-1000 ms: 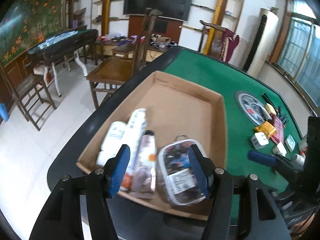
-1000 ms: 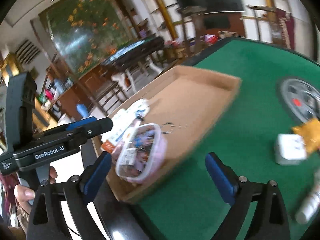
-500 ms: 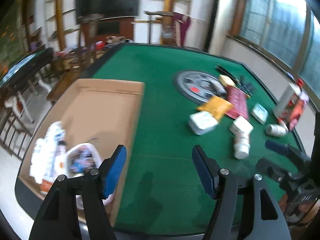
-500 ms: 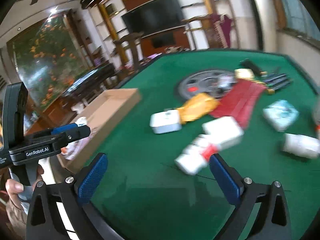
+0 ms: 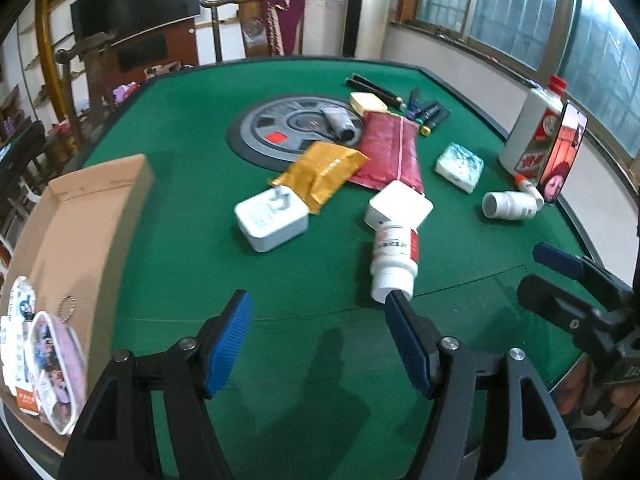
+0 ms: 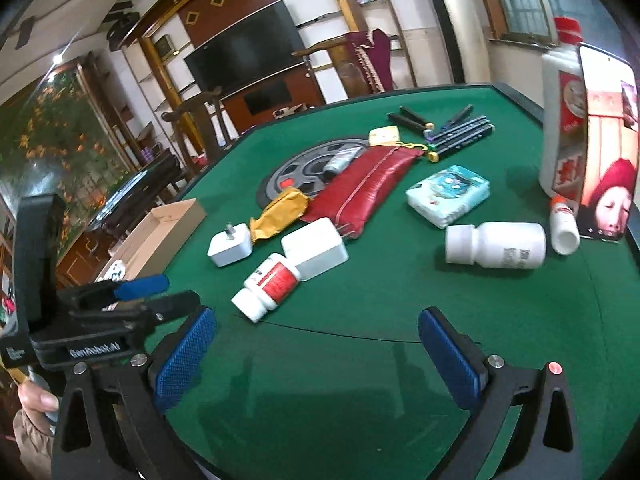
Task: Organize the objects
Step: 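Return to the table and grasp the white pill bottle with the left gripper, then grasp the white square charger with the right gripper while the left gripper holds the pill bottle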
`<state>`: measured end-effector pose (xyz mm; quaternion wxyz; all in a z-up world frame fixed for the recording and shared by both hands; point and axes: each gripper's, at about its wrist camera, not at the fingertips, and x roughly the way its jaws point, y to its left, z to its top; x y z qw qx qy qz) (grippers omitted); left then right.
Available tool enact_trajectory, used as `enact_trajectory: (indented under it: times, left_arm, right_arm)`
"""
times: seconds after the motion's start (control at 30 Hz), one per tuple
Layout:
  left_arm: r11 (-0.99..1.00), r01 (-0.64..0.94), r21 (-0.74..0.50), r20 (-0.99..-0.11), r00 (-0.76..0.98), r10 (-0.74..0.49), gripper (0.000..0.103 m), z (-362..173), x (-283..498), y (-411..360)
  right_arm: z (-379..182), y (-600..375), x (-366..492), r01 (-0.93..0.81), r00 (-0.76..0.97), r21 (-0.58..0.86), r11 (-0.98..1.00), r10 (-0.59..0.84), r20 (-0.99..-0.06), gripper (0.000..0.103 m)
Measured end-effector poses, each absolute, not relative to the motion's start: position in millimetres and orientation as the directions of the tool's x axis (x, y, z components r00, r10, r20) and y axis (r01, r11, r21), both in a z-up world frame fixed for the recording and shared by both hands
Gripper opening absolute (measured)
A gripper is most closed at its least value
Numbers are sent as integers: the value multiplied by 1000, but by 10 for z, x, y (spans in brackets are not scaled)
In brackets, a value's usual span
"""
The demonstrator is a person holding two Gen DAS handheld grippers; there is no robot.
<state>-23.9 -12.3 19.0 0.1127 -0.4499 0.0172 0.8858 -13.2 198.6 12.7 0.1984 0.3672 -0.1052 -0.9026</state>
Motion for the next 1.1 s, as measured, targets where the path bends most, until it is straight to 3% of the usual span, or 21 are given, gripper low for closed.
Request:
enact_trajectory:
  times: [0.37,0.53,0.63,0.8,1.1]
  left_arm:
    - [-940,-324,-109,-813,-515,272,68,75,-481,334]
    - [-939,-333,-85,-837,-488,249,67,-88,-633,495]
    - [-937,-342,-78,-846,-475,244,59,-165,-664,548]
    - [-938,-340,-63,-844,-483,231,34,-174,-698,581]
    - [-945,-317,-75,-837,-496,233,33,-171,-590,348]
  right_arm:
    - [74,2237,-209,197,-666,367,-909,-399,-630,103]
    - [38,2333,-223,180,-668,382,-906,-398,-629,103]
    - [15,2355,-237,183,-662,391,-902,-408,-629,103]
    - [-15,2365,-308,182,-651,395,-901,-411,-638,103]
    - [7,2120,-511,224,-605,310,-924,-381,-699,103]
